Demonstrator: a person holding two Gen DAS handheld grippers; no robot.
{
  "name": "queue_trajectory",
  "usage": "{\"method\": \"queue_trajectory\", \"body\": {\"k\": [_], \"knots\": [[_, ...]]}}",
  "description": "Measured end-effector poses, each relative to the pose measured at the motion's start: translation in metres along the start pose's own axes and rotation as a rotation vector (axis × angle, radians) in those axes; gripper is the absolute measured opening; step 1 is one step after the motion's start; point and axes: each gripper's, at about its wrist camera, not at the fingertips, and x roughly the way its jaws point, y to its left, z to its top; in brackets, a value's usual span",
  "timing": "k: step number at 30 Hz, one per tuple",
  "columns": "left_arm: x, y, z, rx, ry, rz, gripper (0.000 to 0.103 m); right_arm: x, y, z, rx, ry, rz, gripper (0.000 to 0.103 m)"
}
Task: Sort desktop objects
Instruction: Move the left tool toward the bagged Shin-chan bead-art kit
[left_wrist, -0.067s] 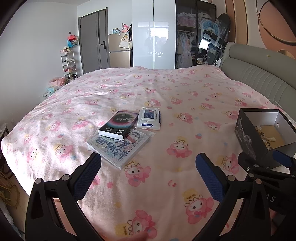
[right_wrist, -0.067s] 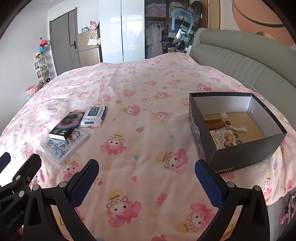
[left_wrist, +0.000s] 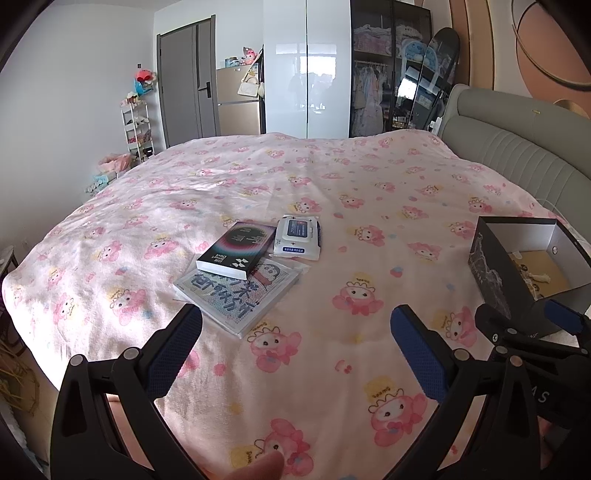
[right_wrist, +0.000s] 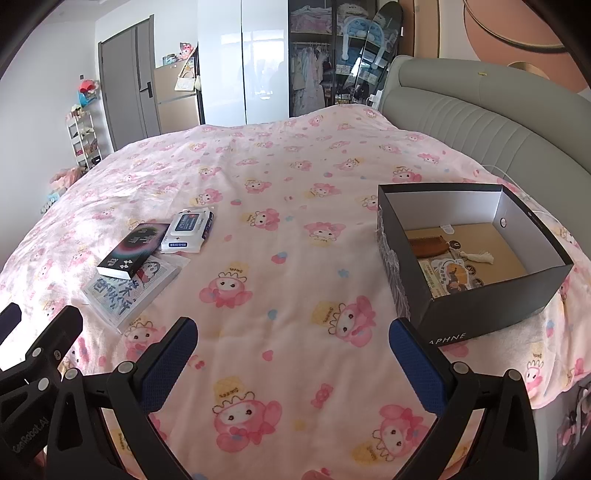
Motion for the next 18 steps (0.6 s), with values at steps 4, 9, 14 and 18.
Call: {"method": "queue_trajectory", "body": {"k": [4,9,14,18], "knots": [[-0.002,0.002,0.001,-0.006,-0.024,-0.030,0.103,0.000,0.005,0.004,-0.016,-0.011,0.007,0.103],[-0.004,-0.004,0.013,0.014,-0.027,-0.042,0.103,-0.010,0.001,0.010,-0.017,-0.083,0.017,0.103],[0.001,-0.006,0.023,0.013,-0.022,-0.064,0.103,-0.013,-0.002,0.020,-0.040,-0.122,0.032,0.103],[0.007,-0.005,0.030,0.017,-0.027,-0.066,0.103,-0.012,0.000,0.029,-0.055,-0.138,0.042,0.103]]}}
